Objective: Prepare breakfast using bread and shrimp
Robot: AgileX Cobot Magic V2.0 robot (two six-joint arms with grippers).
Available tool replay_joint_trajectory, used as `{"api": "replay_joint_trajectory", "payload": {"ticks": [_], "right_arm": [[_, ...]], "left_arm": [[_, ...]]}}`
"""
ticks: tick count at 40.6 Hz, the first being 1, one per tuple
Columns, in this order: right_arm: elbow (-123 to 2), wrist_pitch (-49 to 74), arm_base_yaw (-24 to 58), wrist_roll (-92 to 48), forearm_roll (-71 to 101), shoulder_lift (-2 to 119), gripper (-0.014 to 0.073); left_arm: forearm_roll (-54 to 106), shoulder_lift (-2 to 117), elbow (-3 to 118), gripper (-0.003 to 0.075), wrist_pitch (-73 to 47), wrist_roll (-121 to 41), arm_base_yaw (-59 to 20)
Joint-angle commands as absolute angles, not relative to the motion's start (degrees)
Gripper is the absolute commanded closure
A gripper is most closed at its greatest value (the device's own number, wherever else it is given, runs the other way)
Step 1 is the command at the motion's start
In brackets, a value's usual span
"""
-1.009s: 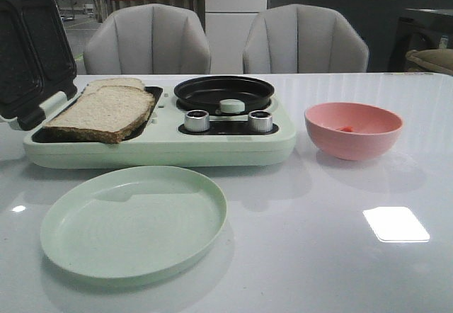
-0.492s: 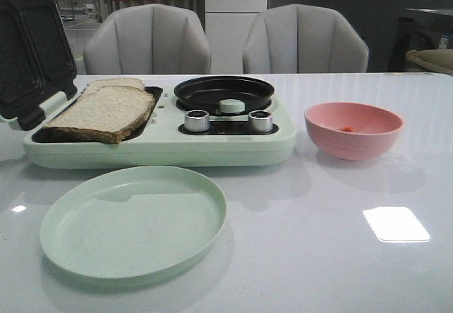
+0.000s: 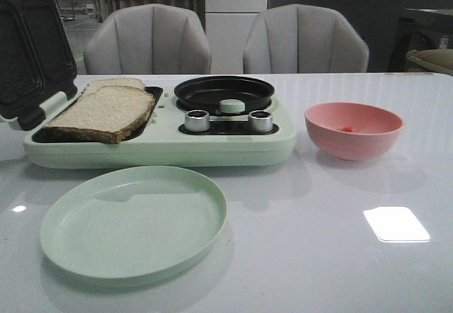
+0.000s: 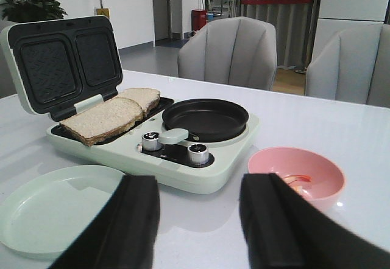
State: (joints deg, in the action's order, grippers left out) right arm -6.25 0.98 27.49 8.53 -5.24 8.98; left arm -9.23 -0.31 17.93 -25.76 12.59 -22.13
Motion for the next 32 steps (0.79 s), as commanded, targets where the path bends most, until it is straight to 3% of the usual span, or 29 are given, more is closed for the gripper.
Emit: {"api": "replay_joint_trajectory", "payload": {"ticks": [1, 12, 19, 32], "right_arm": [[-7.9, -3.5, 27.5, 8.4, -5.6, 9.4, 0.0166], [-7.9, -3.5, 27.5, 8.4, -5.6, 9.4, 0.0166], [-7.9, -3.5, 27.5, 8.4, -5.6, 9.4, 0.0166], [-7.9, -3.5, 27.5, 8.4, -5.6, 9.4, 0.0166]], "left_arm": [[-8.0, -0.5, 19.2, 0.0156, -20.4, 13.0, -22.6], [-8.0, 7.0, 26.4, 0.0196, -21.9, 13.0, -22.6], [-8.5, 21.6, 35.7, 0.0276, -22.5, 14.1, -22.6], [-10.0, 44.8, 51.5, 0.0281, -18.8, 25.3, -16.9]]}}
